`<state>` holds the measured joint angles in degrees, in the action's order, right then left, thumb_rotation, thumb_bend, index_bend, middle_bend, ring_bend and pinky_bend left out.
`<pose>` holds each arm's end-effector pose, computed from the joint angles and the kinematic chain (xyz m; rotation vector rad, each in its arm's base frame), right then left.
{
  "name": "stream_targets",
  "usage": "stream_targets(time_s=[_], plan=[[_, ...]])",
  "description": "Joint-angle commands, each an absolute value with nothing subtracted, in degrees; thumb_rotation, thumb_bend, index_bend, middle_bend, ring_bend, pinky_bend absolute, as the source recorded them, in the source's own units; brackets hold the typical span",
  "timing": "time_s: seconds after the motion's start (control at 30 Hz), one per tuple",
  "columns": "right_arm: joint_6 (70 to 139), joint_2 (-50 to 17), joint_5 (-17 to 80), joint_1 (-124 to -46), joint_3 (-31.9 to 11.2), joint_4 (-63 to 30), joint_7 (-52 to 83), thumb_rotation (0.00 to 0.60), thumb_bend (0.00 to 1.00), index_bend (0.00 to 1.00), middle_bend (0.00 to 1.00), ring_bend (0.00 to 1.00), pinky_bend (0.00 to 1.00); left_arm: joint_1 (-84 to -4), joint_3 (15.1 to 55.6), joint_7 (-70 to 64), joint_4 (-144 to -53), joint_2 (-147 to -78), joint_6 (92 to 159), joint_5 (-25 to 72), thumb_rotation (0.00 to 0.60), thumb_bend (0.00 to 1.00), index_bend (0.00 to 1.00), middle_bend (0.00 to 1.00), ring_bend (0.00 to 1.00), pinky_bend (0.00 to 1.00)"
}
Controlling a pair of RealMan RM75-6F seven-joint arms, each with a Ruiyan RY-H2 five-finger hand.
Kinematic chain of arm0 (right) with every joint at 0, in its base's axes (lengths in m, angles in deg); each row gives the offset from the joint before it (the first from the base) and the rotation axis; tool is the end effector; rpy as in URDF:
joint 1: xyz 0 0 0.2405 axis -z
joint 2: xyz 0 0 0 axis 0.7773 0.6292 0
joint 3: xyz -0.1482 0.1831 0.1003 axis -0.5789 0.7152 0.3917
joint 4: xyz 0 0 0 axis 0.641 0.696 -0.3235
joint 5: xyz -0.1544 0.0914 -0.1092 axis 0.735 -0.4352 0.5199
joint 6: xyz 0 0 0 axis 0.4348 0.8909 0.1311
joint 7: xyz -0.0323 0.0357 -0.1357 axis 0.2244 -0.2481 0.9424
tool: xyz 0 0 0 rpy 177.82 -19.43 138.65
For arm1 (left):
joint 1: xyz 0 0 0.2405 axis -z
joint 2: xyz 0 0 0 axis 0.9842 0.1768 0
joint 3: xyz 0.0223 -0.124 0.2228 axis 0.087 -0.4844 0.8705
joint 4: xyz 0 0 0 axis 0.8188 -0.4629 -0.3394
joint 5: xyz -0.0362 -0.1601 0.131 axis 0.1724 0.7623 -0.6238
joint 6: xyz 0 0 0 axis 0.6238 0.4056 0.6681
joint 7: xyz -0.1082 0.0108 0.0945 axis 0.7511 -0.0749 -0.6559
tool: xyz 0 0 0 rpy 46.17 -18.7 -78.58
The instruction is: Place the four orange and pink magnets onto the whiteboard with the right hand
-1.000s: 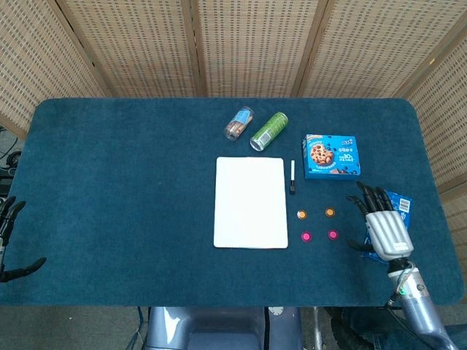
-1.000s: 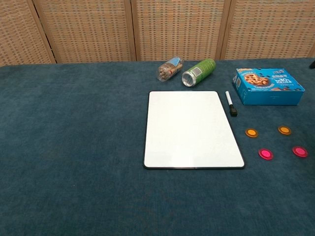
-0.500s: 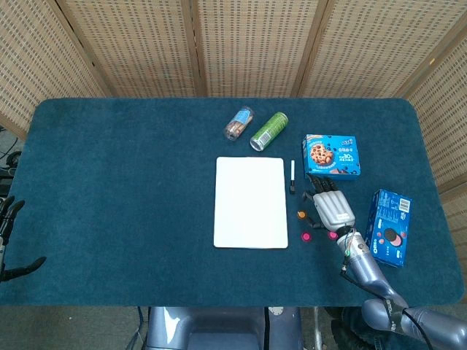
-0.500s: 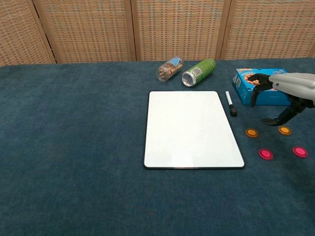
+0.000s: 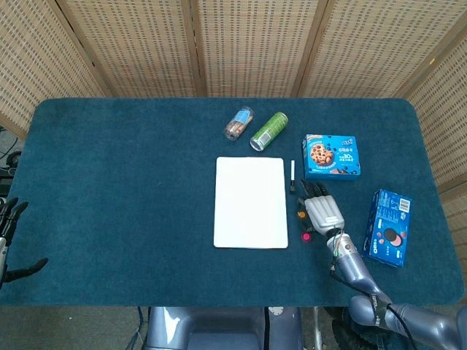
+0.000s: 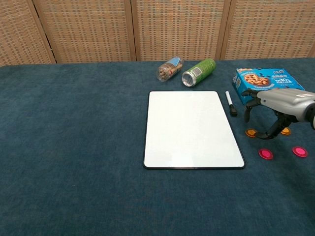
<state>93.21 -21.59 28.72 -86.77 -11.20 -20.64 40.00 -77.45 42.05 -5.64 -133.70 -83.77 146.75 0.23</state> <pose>-0.2234 -0.3378 -0.0091 1.7645 -0.9930 0.6945 -0.2819 0.1605 0.1875 -1.3413 -0.9843 -0.8804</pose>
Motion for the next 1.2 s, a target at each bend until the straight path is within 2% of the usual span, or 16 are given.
stream_targets(time_s=[0.03,0.47,1.2], plan=[[92.84,-22.59,27.25,-87.37,-11.06,-19.69,41.14,0.600,0.36,0.39,0.00,0.00,0.00,-77.31,42.14,-5.20,-133.70,-83.58,146.34,0.25,0.600,0.00,0.00,0.00,0.00,0.00],[93.17,-25.63,25.66,-88.46,-11.74,-16.07,43.30,0.600,0.36,0.39,0.00,0.00,0.00,-77.41,42.20,-4.49,-133.49,-83.38,146.52,0.09,0.600,0.00,0.00,0.00,0.00,0.00],[91.89,-26.07,23.79,-89.23,-11.98,-14.02,44.01,0.600,0.36,0.40,0.00,0.00,0.00,-77.34,42.17,-4.54,-133.48,-83.43,146.40,0.23,0.600,0.00,0.00,0.00,0.00,0.00]])
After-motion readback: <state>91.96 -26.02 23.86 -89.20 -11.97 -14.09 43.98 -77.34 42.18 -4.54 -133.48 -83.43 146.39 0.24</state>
